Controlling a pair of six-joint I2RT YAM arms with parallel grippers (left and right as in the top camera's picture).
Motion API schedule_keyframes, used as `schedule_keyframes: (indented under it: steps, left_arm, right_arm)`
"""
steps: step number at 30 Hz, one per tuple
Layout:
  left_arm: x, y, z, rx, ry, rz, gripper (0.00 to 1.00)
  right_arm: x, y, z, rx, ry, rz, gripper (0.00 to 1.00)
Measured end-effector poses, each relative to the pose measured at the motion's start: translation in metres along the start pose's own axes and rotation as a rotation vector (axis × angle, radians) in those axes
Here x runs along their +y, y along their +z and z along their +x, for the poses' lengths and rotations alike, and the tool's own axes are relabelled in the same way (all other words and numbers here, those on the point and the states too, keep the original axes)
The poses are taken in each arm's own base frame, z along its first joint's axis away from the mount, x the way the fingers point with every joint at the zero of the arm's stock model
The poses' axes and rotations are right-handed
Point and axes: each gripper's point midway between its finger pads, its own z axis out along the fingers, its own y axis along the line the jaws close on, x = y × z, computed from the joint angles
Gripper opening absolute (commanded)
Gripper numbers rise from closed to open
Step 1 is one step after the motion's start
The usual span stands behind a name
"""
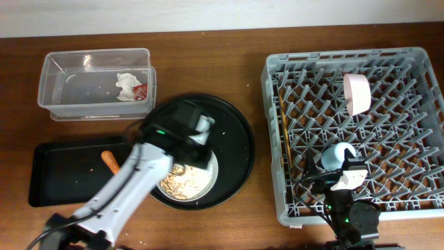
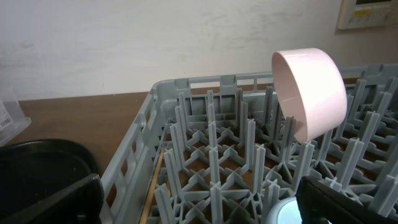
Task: Sort waste into correct bins and load items into the dishwasher rack
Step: 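Grasp the white rice plate rim with the left gripper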
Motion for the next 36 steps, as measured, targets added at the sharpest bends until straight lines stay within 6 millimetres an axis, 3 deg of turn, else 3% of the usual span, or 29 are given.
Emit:
schedule_keyframes:
  steps: [2, 5, 8, 10, 12, 17, 20, 22, 29, 33, 36]
  left_arm:
    - [-0.025, 0.014, 0.012, 0.050, 0.091, 0.008, 0.43]
    - [-0.039, 0.037, 0.029, 0.134, 0.160, -0.012, 0.41]
    - [-0.038, 0.056, 0.041, 0.199, 0.183, -0.043, 0.36]
    - [-0.034, 0.064, 0.046, 0.227, 0.185, -0.059, 0.28]
    - [-0.030, 0.070, 0.048, 0.240, 0.189, -0.075, 0.19]
    - [-0.024, 0.079, 0.053, 0.273, 0.191, -0.099, 0.11]
    - [-0.023, 0.080, 0.053, 0.279, 0.188, -0.107, 0.10]
    - [-0.023, 0.080, 0.053, 0.278, 0.187, -0.107, 0.00]
    - [-0.015, 0.076, 0.047, 0.261, 0.192, -0.178, 0.00]
    - [-0.010, 0.063, 0.036, 0.269, 0.189, -0.246, 0.01]
    - [-0.011, 0.042, 0.014, 0.220, 0.161, -0.274, 0.01]
  right_arm:
    - [0.000, 0.000, 0.000, 0.000, 0.000, 0.000, 0.98]
    - [0.000, 0.000, 0.000, 0.000, 0.000, 0.000, 0.98]
    - [0.000, 0.000, 0.000, 0.000, 0.000, 0.000, 0.98]
    - [0.000, 0.000, 0.000, 0.000, 0.000, 0.000, 0.98]
    - [0.000, 0.000, 0.000, 0.000, 0.000, 0.000, 0.98]
    - [0.000, 0.000, 0.000, 0.000, 0.000, 0.000, 0.98]
    - [0.000, 0.000, 0.000, 0.000, 0.000, 0.000, 0.98]
    - [0.000, 0.000, 0.000, 0.000, 0.000, 0.000, 0.98]
    - [0.000, 0.000, 0.000, 0.000, 0.000, 0.000, 0.98]
    - [0.000, 0.000, 0.000, 0.000, 0.000, 0.000, 0.98]
    - [0.000, 0.000, 0.000, 0.000, 0.000, 0.000, 0.98]
